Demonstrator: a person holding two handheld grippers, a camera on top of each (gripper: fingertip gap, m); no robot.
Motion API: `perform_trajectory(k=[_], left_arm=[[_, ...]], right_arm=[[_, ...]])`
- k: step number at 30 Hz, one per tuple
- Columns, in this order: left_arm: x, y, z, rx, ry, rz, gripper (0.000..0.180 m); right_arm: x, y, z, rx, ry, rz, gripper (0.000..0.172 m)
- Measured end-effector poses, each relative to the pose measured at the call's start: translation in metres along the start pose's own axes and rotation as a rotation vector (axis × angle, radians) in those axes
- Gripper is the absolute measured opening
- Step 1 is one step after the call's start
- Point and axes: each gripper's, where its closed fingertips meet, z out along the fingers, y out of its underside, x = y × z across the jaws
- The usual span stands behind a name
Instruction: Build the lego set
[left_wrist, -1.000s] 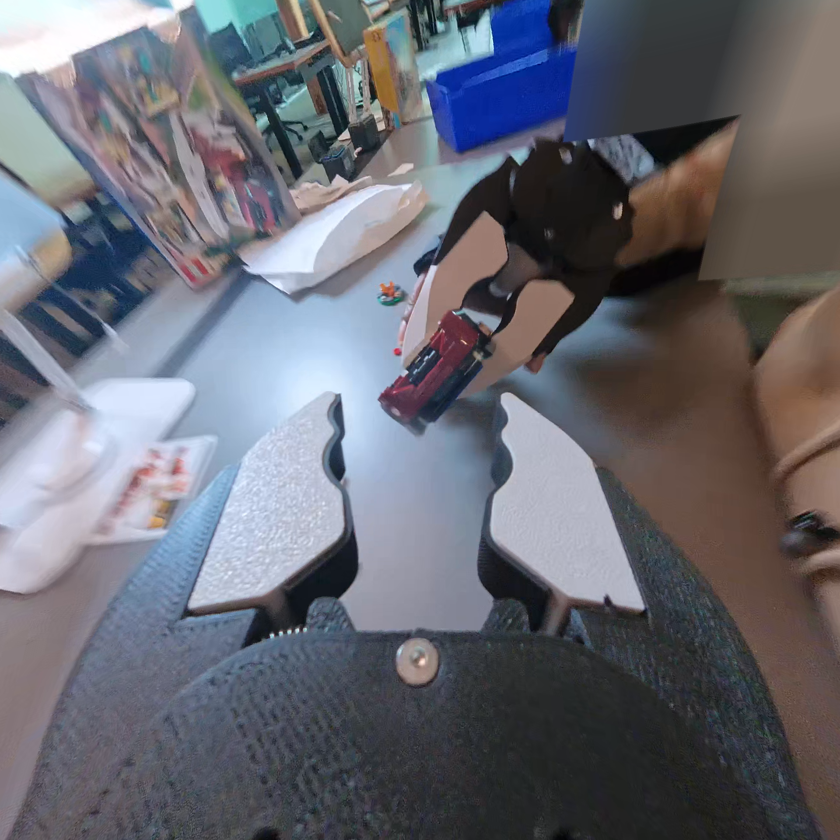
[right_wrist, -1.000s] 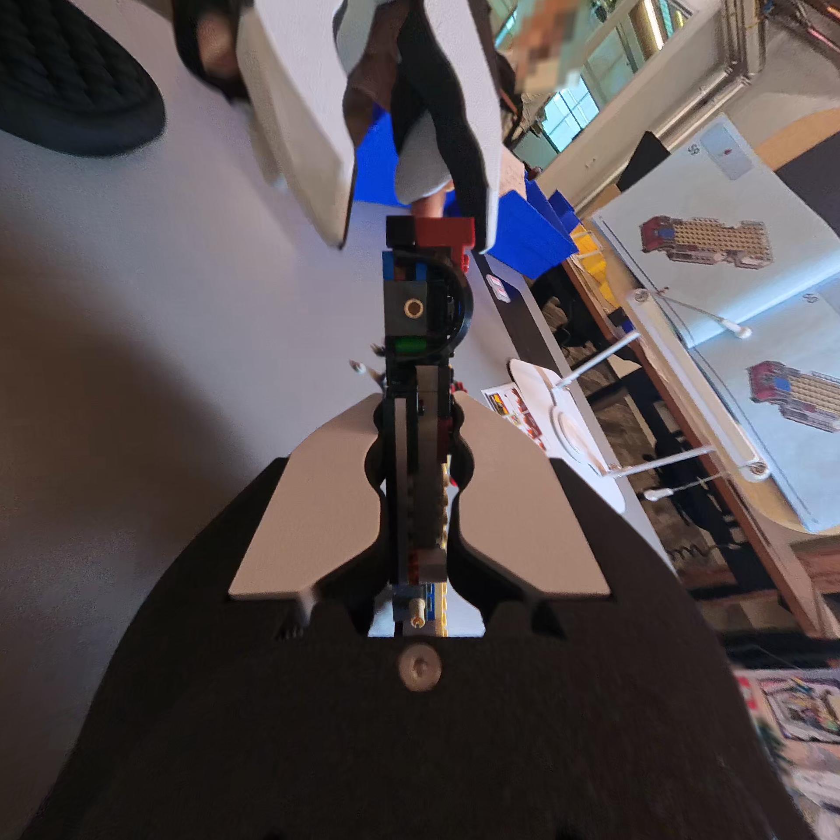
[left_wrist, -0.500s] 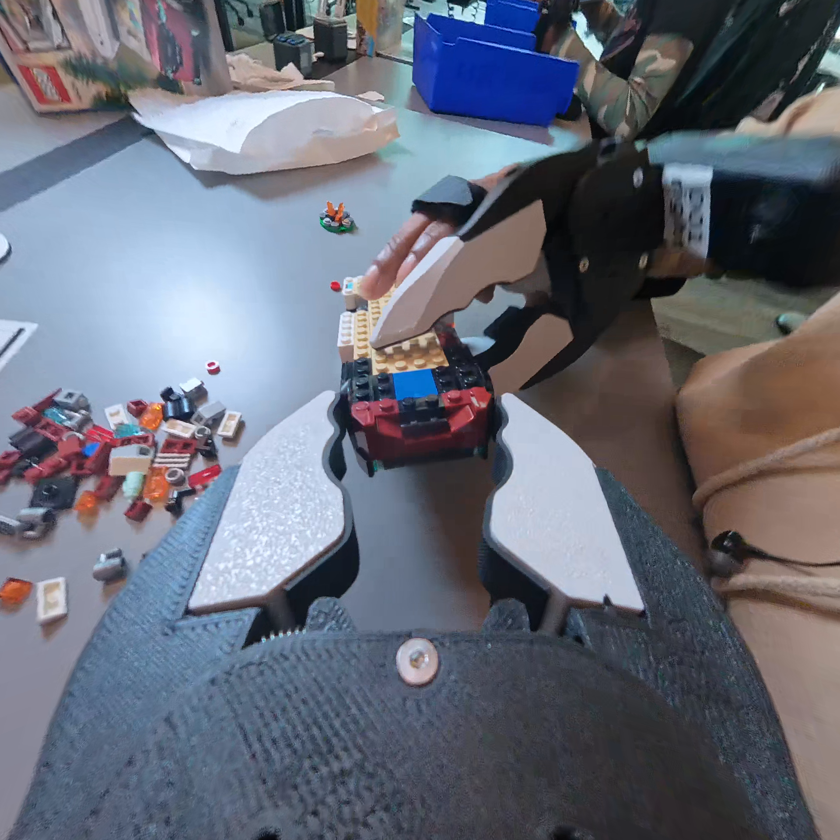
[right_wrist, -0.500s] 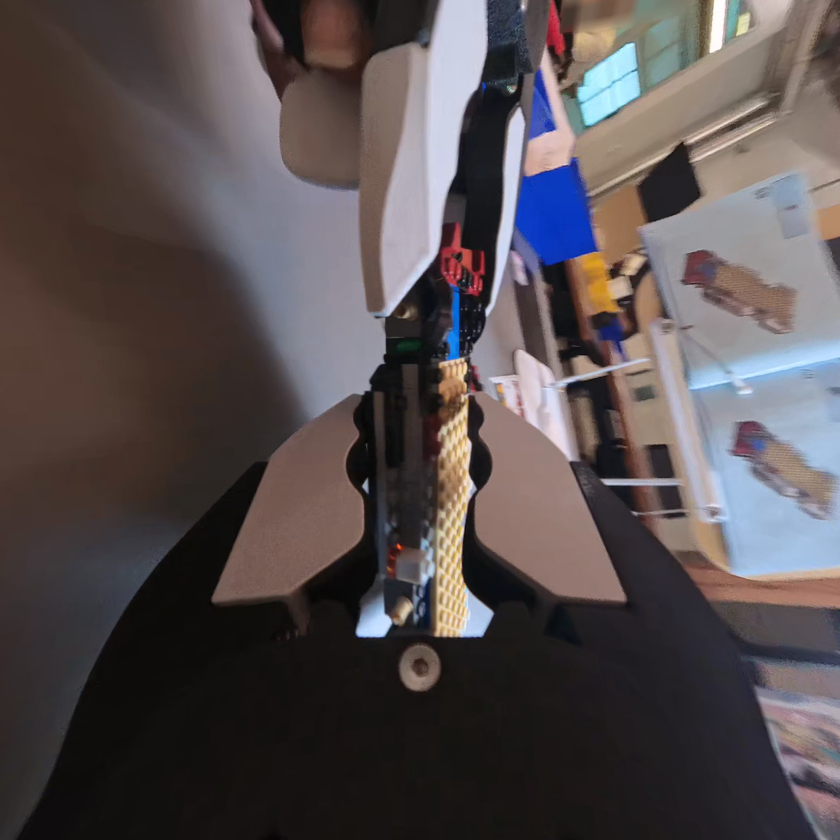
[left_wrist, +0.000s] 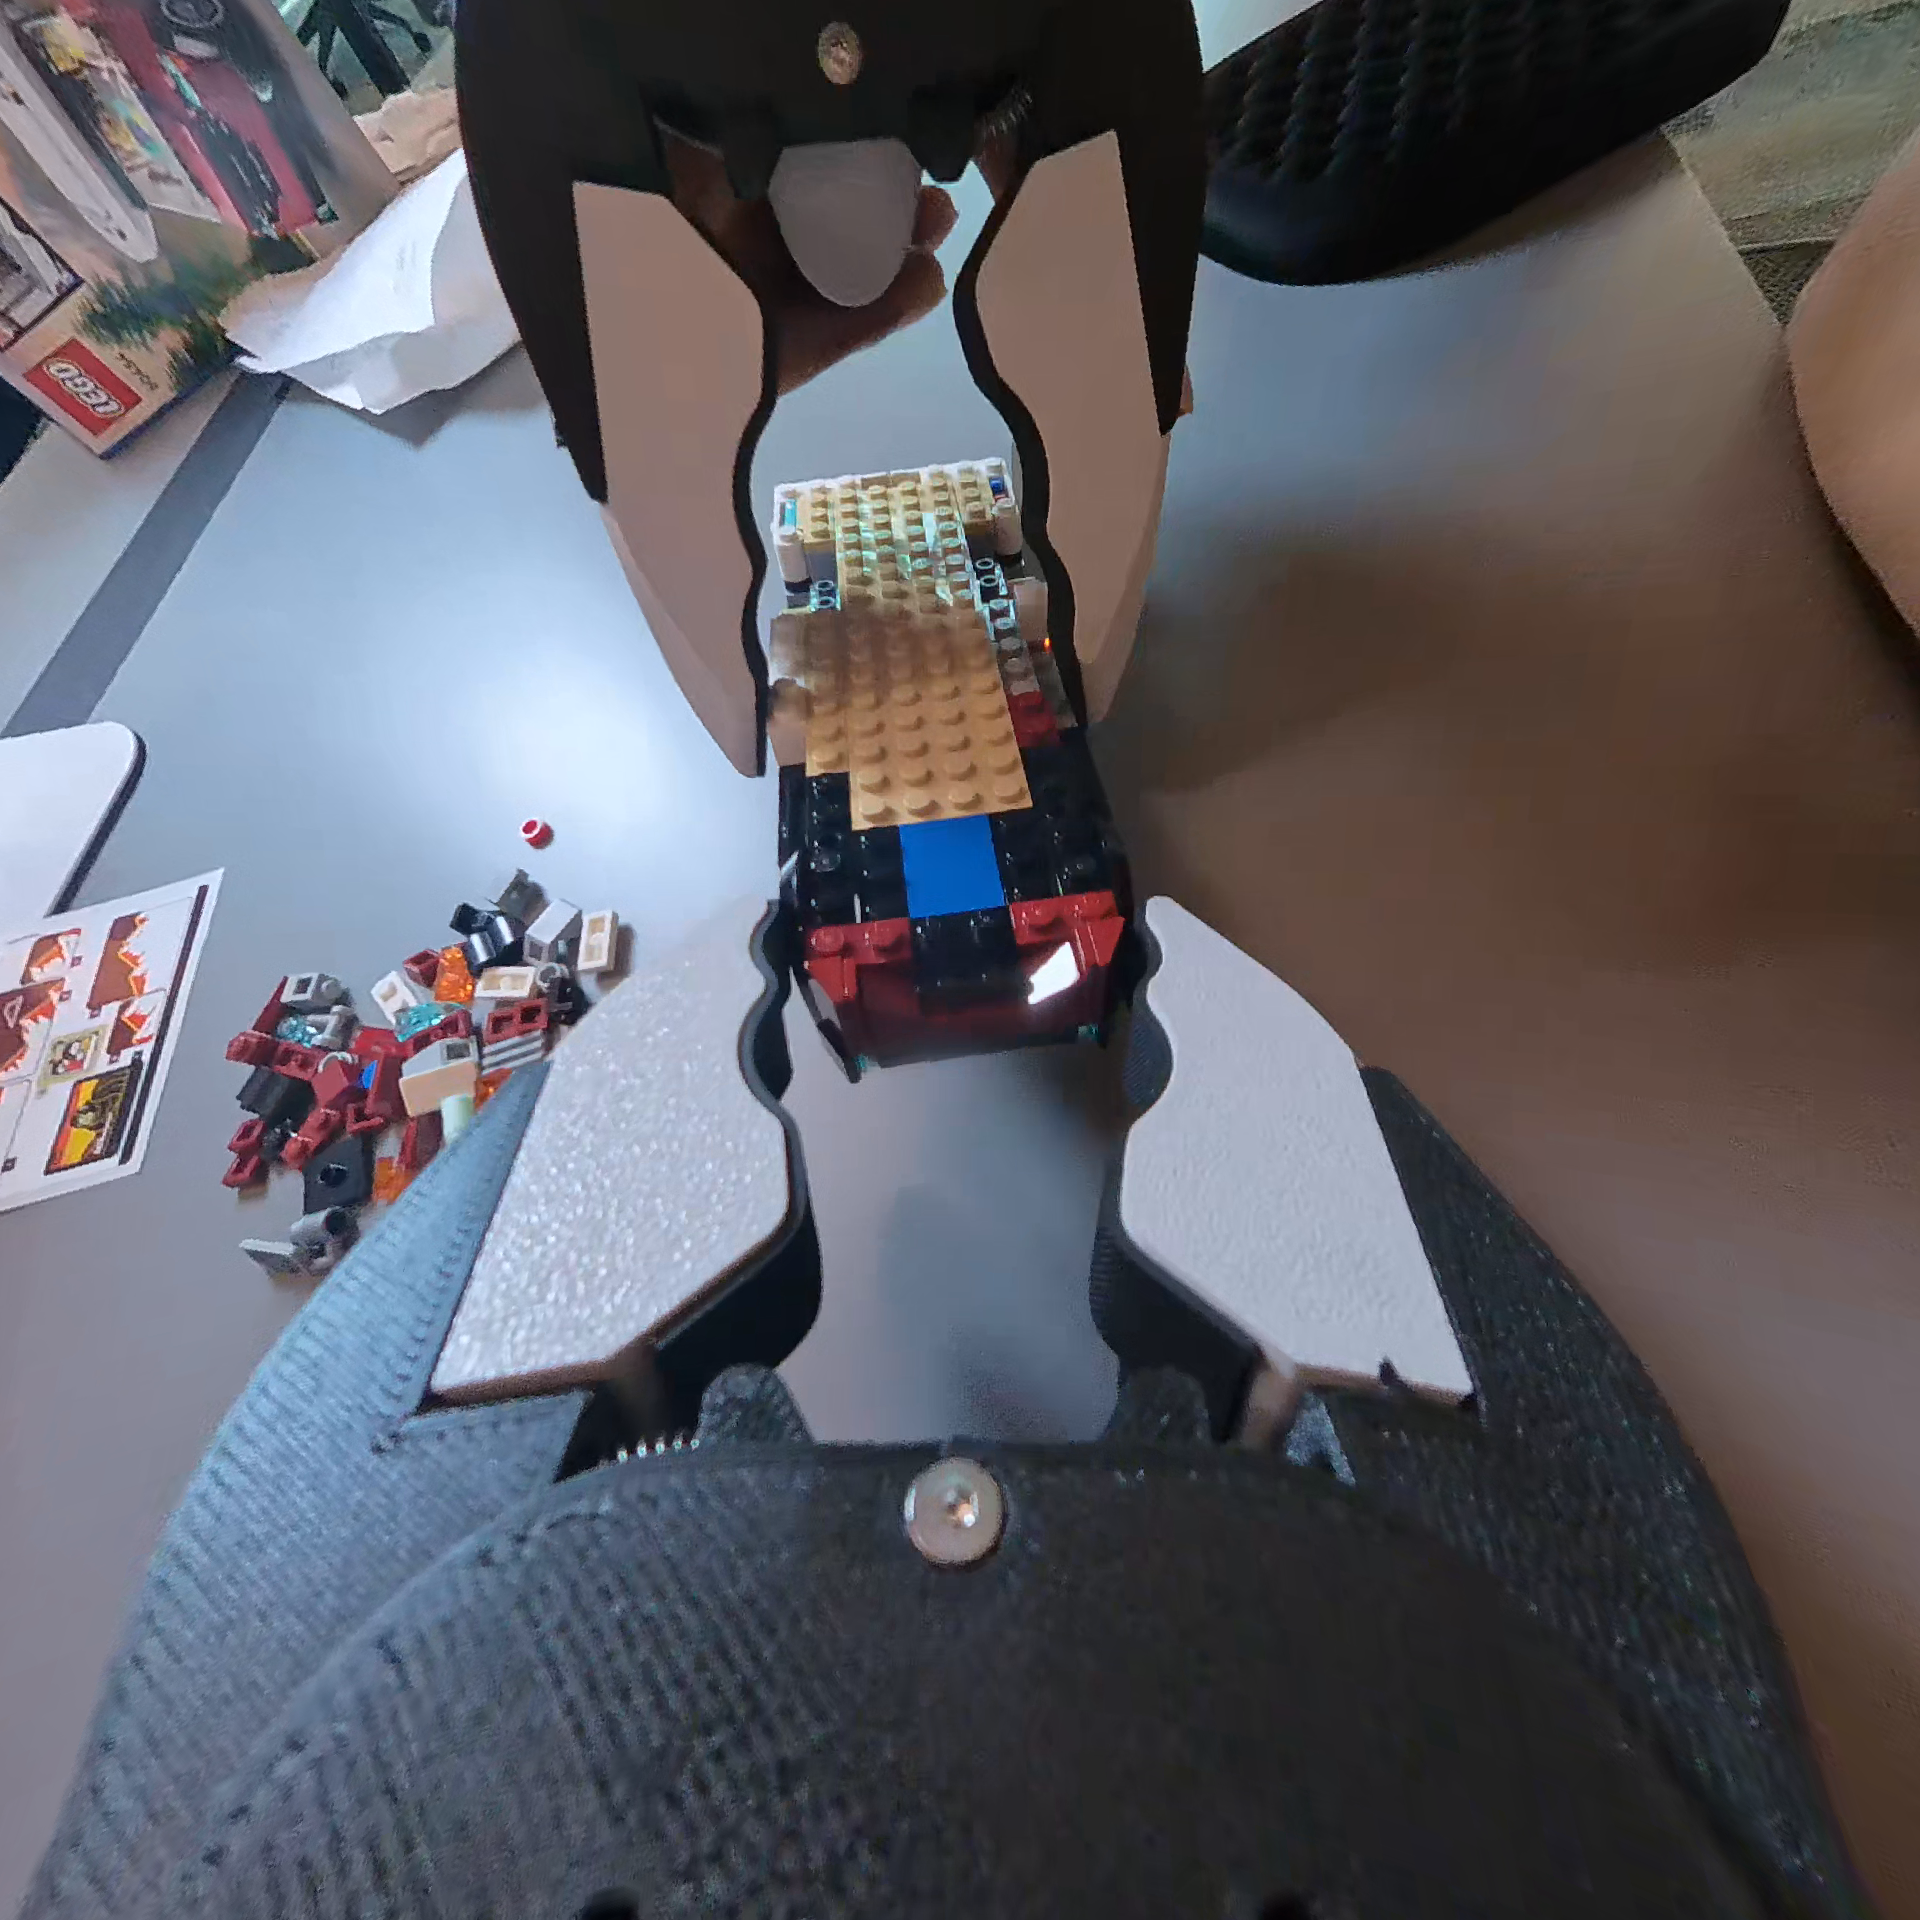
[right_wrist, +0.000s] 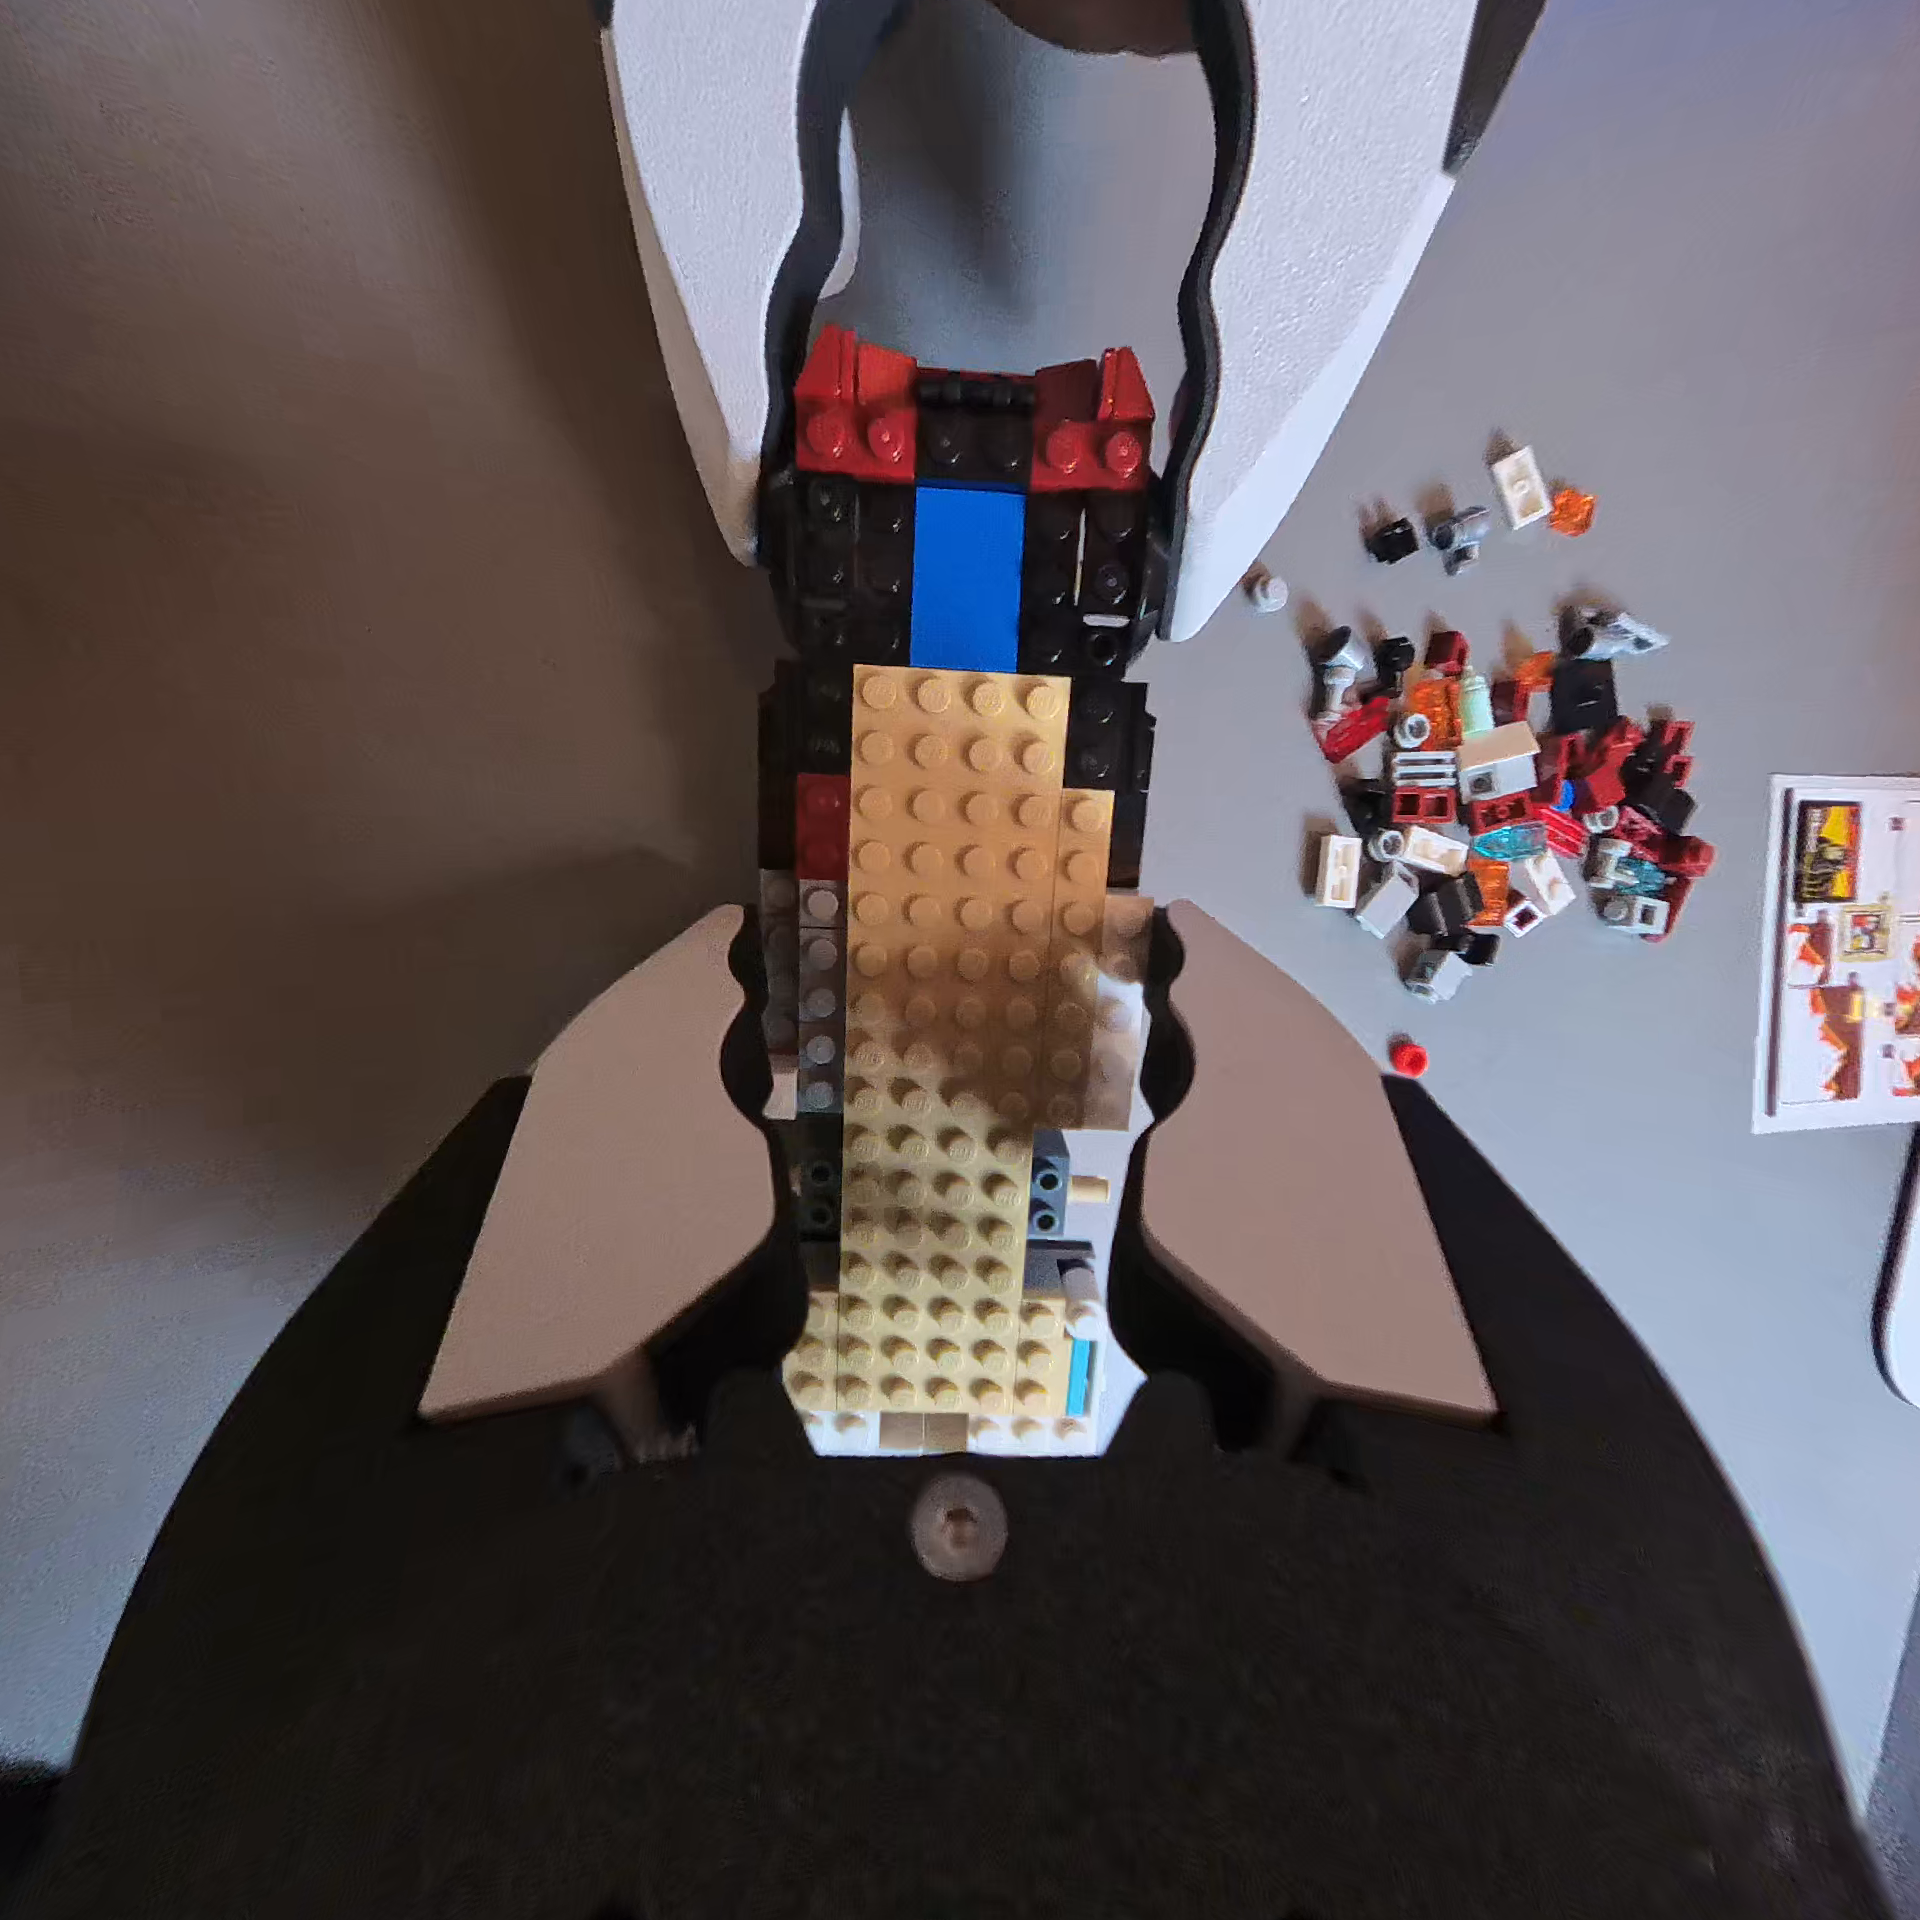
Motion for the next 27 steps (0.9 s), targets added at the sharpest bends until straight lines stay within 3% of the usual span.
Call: perform_trajectory(k=[7, 16, 19, 22, 24, 27], left_arm=[[-0.006, 0.007, -0.002, 0.003, 0.027, -0.095, 0.068], [-0.040, -0.005, -0.027, 0.120, -0.118, -0.191, 0.058], [-0.059, -0.010, -0.040, 0.192, -0.216, -0.245, 0.045], [-0.075, -0.015, -0.057, 0.273, -0.310, -0.268, 0.021], [-0.085, -0.017, -0.068, 0.313, -0.386, -0.269, 0.001], [-0.099, -0.018, -0.082, 0.359, -0.489, -0.303, 0.000]], right_arm=[[0.002, 0.019, 0.011, -0.145, -0.068, -0.003, 0.070], [0.006, 0.016, 0.012, -0.097, -0.082, 0.123, 0.073], [0.013, 0.004, -0.003, 0.016, -0.033, 0.173, 0.076], [0.029, -0.008, -0.025, 0.179, 0.087, 0.232, 0.072], [0.044, -0.012, -0.042, 0.294, 0.216, 0.280, 0.064], [0.069, -0.017, -0.072, 0.493, 0.400, 0.393, 0.039]])
